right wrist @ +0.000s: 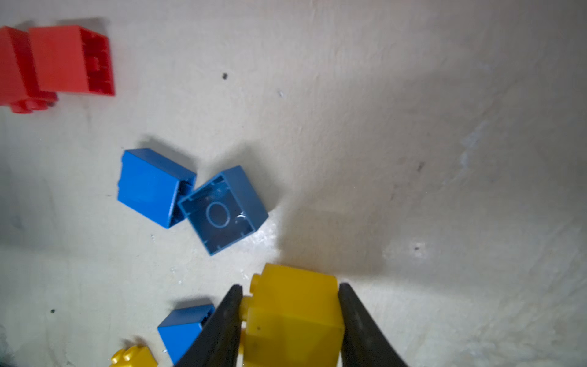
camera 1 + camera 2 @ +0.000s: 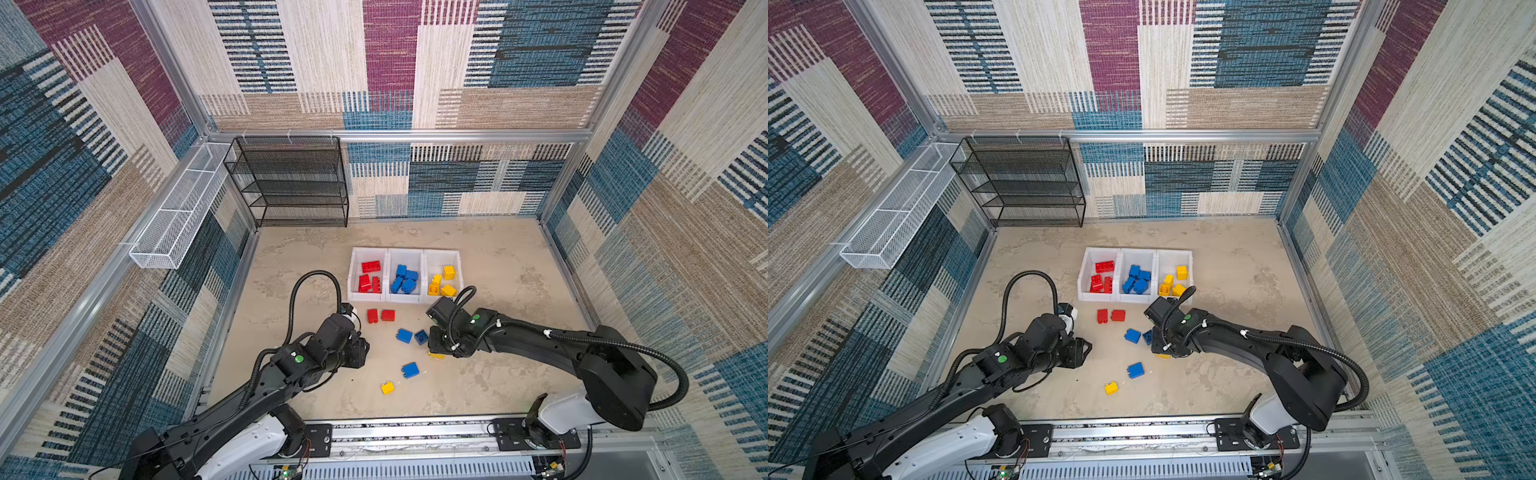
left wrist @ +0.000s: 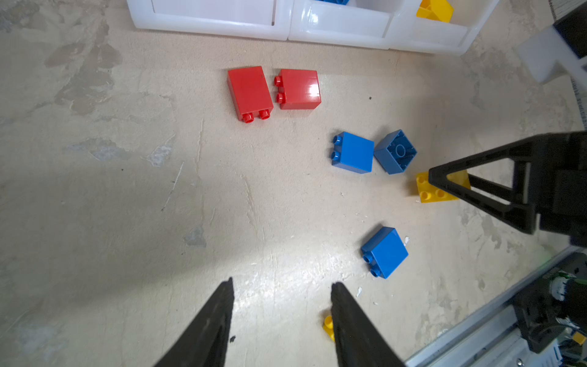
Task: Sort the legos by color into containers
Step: 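Carry the yellow brick with the right gripper into the yellow compartment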
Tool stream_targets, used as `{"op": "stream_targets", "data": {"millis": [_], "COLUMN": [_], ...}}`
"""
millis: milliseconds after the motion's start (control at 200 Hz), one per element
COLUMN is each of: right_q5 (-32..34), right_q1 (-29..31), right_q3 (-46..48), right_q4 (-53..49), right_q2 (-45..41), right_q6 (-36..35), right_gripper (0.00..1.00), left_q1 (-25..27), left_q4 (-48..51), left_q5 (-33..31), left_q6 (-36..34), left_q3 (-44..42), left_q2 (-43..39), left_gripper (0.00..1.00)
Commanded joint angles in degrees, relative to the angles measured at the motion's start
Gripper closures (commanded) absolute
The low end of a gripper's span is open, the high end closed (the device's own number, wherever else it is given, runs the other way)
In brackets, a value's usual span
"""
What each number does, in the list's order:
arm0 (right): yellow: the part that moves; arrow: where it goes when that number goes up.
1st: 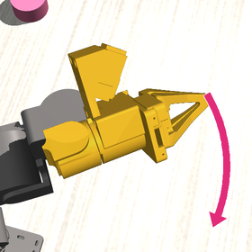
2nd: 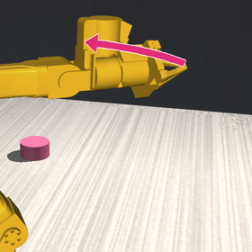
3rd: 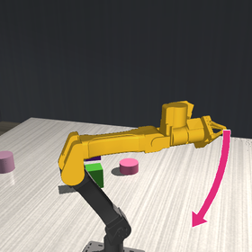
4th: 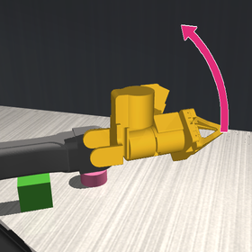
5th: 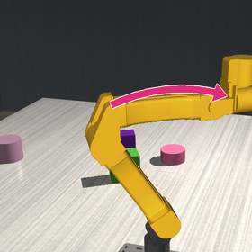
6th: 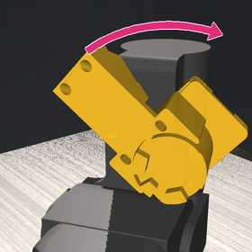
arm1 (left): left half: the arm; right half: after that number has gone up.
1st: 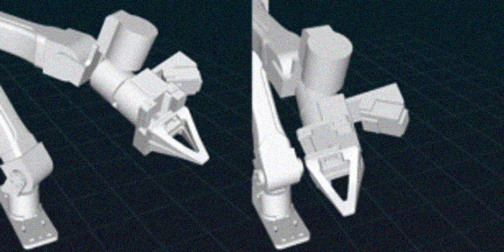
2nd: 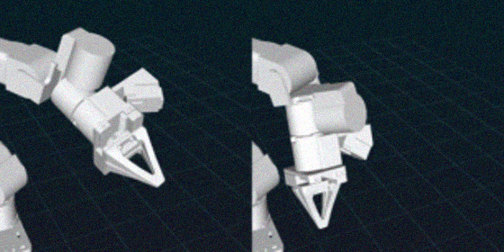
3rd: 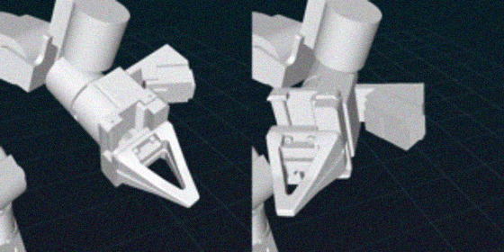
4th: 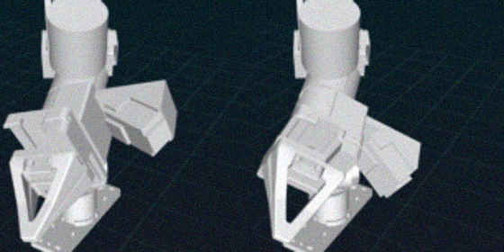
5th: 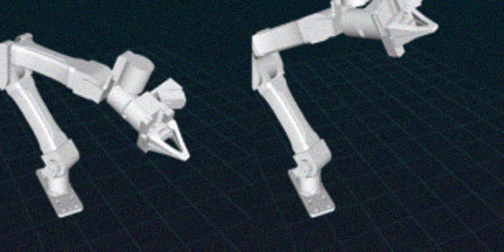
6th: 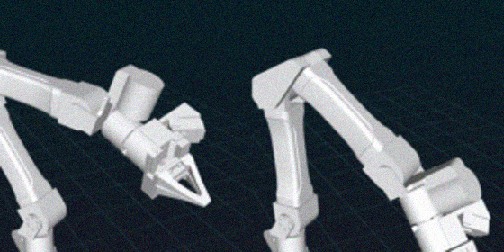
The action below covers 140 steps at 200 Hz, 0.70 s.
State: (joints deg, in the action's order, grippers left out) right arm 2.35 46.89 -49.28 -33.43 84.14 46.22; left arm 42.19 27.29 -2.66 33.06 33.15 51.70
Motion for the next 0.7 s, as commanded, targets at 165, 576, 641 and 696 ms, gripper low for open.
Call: {"op": "stream_targets", "data": {"millis": [165, 576, 641, 696], "right_q5": [5.1, 4.68, 4.73, 4.56], "right_q1": [-6.99, -21.12, -21.48, -21.82], "right_q3": [-14.36, -31.95, -32.88, -33.16], "right_q4": [-4.09, 0.82, 0.94, 1.15], "right_q2": [1.52, 19.89, 21.15, 21.64], "right_q6": [-12.16, -25.46, -25.76, -25.77], "right_gripper": [0.57, 0.55, 0.5, 0.44], "left_q1": [0.03, 0.31, 0.5, 0.74], "left_q4": [0.38, 3.83, 3.82, 3.84], "left_q5": [0.26, 1.38, 1.93, 2.13], "left_q6": [1.53, 4.03, 4.07, 4.33], "left_q3": [0.25, -1.31, -1.55, -1.75], "left_q2": [-0.35, -3.81, -4.19, -4.26], "left_gripper": [0.47, 0.47, 0.47, 0.47]}}
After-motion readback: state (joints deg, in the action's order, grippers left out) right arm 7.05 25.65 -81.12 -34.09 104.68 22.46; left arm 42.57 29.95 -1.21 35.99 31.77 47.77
